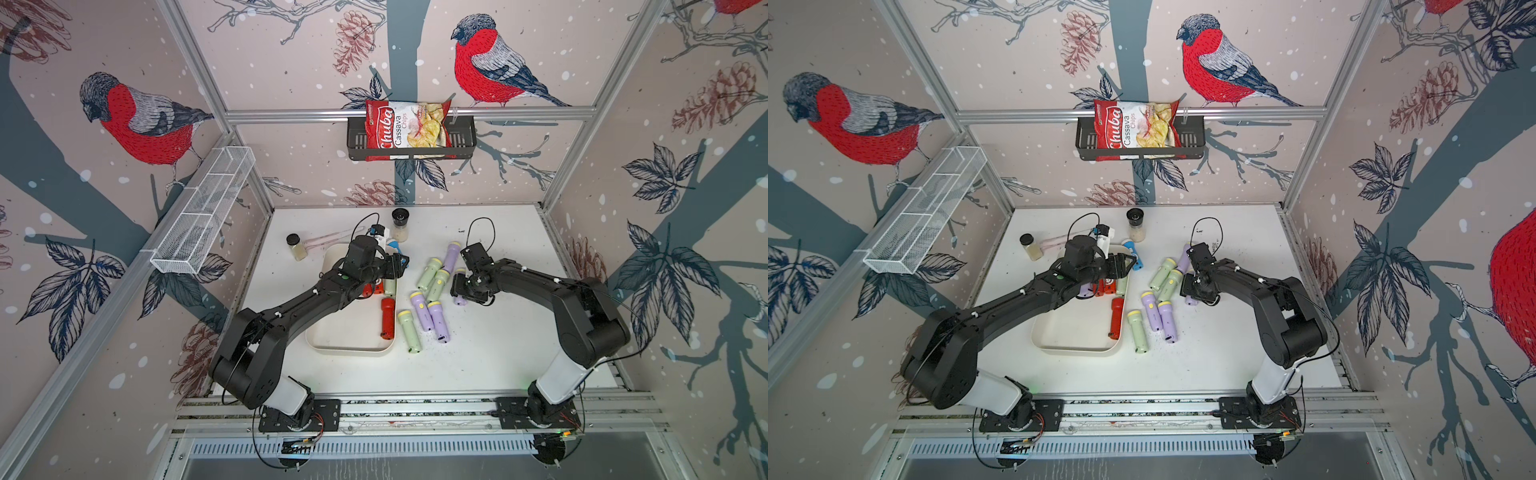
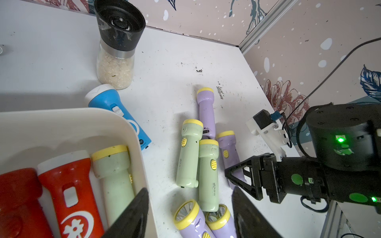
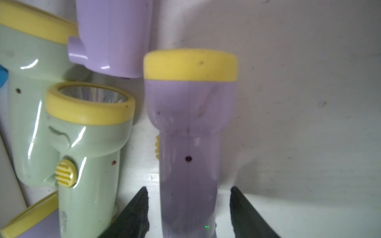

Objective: Put the flashlights into the storage boxes
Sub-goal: Pick up the flashlight from the center of the board.

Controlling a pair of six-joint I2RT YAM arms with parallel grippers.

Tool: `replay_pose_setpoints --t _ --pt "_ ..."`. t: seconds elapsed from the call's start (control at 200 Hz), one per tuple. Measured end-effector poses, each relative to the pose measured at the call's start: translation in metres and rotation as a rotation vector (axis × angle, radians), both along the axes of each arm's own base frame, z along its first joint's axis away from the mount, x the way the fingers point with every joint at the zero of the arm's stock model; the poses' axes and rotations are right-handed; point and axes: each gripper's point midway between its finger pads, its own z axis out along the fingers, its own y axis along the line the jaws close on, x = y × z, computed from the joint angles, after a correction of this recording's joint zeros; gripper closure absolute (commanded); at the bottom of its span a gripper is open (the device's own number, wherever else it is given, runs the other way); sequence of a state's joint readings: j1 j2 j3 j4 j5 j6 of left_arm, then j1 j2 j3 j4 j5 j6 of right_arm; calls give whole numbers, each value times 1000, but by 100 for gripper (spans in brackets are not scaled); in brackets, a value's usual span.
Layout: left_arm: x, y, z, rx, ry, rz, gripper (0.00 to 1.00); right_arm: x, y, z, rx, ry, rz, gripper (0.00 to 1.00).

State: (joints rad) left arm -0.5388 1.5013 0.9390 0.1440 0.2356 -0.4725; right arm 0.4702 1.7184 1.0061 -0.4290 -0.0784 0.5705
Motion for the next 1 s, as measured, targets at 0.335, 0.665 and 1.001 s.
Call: replay_pose_setpoints --t 0.335,0.665,1.001 --pt "-2 1 -4 4 8 0 37 -9 -7 -9 -79 23 20 52" --pt "-6 4 3 -5 -7 1 37 -11 -19 -5 -131 -15 2 67" --pt "-14 1 10 -31 -26 -26 37 -24 -22 55 49 -316 -9 70"
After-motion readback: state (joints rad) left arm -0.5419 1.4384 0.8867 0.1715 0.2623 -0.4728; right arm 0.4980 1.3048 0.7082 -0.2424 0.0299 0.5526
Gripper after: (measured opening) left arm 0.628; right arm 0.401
